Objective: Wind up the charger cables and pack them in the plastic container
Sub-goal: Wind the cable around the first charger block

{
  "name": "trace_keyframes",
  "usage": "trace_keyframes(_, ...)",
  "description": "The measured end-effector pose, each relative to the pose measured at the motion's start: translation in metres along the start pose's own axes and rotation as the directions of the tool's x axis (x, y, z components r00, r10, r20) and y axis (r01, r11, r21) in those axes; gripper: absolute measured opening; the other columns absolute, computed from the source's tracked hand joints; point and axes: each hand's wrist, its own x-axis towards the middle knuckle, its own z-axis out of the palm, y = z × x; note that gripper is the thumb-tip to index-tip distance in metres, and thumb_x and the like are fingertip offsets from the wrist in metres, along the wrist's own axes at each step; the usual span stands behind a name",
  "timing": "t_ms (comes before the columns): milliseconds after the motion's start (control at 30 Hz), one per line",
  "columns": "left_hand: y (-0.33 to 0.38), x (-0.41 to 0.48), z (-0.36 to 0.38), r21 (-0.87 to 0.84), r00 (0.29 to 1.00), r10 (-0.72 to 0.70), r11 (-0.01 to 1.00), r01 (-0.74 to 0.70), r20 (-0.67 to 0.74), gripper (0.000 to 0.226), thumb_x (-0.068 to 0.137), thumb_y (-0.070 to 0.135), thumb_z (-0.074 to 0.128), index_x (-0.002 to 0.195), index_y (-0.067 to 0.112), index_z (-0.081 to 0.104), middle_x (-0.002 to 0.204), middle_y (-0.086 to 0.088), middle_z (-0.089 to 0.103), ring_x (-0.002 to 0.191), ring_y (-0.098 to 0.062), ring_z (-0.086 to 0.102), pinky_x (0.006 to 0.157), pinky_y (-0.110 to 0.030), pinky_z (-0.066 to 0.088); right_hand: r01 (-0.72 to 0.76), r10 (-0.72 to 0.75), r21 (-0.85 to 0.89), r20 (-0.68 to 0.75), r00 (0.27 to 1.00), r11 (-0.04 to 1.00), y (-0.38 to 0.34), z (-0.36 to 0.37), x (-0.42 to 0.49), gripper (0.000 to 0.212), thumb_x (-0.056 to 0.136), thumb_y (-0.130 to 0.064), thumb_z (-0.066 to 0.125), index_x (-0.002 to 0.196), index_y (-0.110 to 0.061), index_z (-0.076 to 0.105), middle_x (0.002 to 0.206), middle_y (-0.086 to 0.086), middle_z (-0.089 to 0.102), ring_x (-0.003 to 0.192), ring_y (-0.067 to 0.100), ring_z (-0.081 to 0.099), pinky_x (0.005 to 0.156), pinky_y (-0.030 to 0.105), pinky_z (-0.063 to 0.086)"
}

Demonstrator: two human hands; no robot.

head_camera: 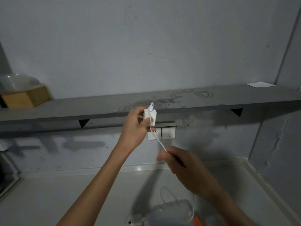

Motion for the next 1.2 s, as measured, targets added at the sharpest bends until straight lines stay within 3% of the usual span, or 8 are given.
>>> trace_keyframes(133,-0.014,-0.028,0.007,0.295,0.985,0.106,0.945,-0.143,0.136,0.019,0.095,0.007,0.053,0.113,0.012,0.057,0.118,-0.009,0.050,0.097,-0.022,0.062,0.067,-0.031,0.063,0.280,-0.377,-0.497,-0.105,0.920,0.821,-0.026,-0.043,0.018,0.019,0.093,-0.034,0.055,0.084,-0.024,0.069,0.069,-0.012,0.064,0.057,-0.001,0.052,0.056,0.021,0.045)
trace_keyframes(300,0.014,-0.071,0.010,0.298,0.944,0.214,0.911,-0.285,0.250,0.030,0.091,0.017,0.048,0.119,0.026,0.054,0.109,0.005,0.051,0.098,-0.016,0.060,0.084,-0.040,0.056,0.339,-0.499,-0.542,-0.178,0.848,0.769,-0.046,-0.088,0.049,0.025,0.084,-0.051,0.056,0.083,-0.032,0.072,0.080,-0.011,0.073,0.073,0.011,0.066,0.064,0.037,0.053)
trace_keyframes(567,0.059,-0.085,-0.009,0.153,0.939,0.237,0.948,-0.280,0.248,0.025,0.094,0.014,0.059,0.117,0.024,0.061,0.108,0.010,0.061,0.103,-0.008,0.059,0.091,-0.023,0.049,0.360,-0.326,0.109,-0.244,0.913,0.927,-0.022,-0.075,0.067,0.006,0.077,-0.028,0.072,0.073,-0.032,0.073,0.076,-0.010,0.074,0.069,0.016,0.066,0.067,0.029,0.052)
trace_keyframes(667,0.062,-0.076,-0.010,0.041,0.967,0.158,0.985,-0.169,0.202,0.026,0.090,0.015,0.064,0.116,0.022,0.065,0.106,0.005,0.068,0.097,-0.010,0.063,0.084,-0.024,0.052,0.185,-0.119,0.239,-0.266,0.957,0.953,0.000,-0.041,0.060,0.022,0.082,-0.032,0.063,0.064,-0.020,0.067,0.055,-0.009,0.061,0.047,0.000,0.049,0.047,0.016,0.040)
trace_keyframes(767,0.059,-0.060,-0.007,-0.208,0.993,-0.001,0.978,0.026,0.121,0.022,0.091,0.017,0.062,0.113,0.014,0.067,0.094,0.005,0.072,0.077,0.003,0.066,0.070,-0.011,0.051,-0.042,0.117,0.438,-0.146,0.982,0.898,0.013,0.002,0.037,0.034,0.094,-0.036,0.052,0.070,-0.015,0.065,0.049,-0.005,0.048,0.037,0.005,0.034,0.037,0.014,0.025)
trace_keyframes(900,0.029,-0.027,-0.006,-0.138,0.995,-0.092,0.987,0.086,-0.041,0.029,0.093,0.025,0.060,0.119,0.014,0.064,0.100,0.006,0.072,0.085,0.000,0.067,0.071,-0.011,0.049,-0.151,0.155,0.556,0.041,0.987,0.817,0.003,0.029,0.003,0.029,0.101,-0.022,0.042,0.092,-0.019,0.069,0.052,-0.002,0.047,0.036,0.007,0.033,0.037,0.017,0.026)
trace_keyframes(1067,-0.022,-0.019,-0.005,0.098,0.985,-0.091,0.989,0.106,-0.147,0.021,0.093,0.017,0.060,0.114,0.016,0.060,0.109,-0.002,0.065,0.095,-0.011,0.063,0.076,-0.021,0.049,-0.154,0.111,0.282,0.163,0.980,0.947,-0.015,0.010,-0.015,0.019,0.098,-0.021,0.049,0.099,-0.024,0.068,0.050,-0.004,0.056,0.032,0.005,0.039,0.040,0.020,0.032)
trace_keyframes(1200,-0.033,-0.040,0.000,0.286,1.000,0.018,0.958,-0.024,0.025,0.024,0.091,0.012,0.060,0.115,0.017,0.061,0.115,-0.003,0.061,0.096,-0.010,0.063,0.077,-0.022,0.055,0.130,-0.132,-0.280,0.013,0.991,0.951,-0.035,-0.034,-0.010,0.018,0.094,-0.037,0.053,0.082,-0.038,0.065,0.058,-0.014,0.064,0.053,0.003,0.058,0.052,0.011,0.039)
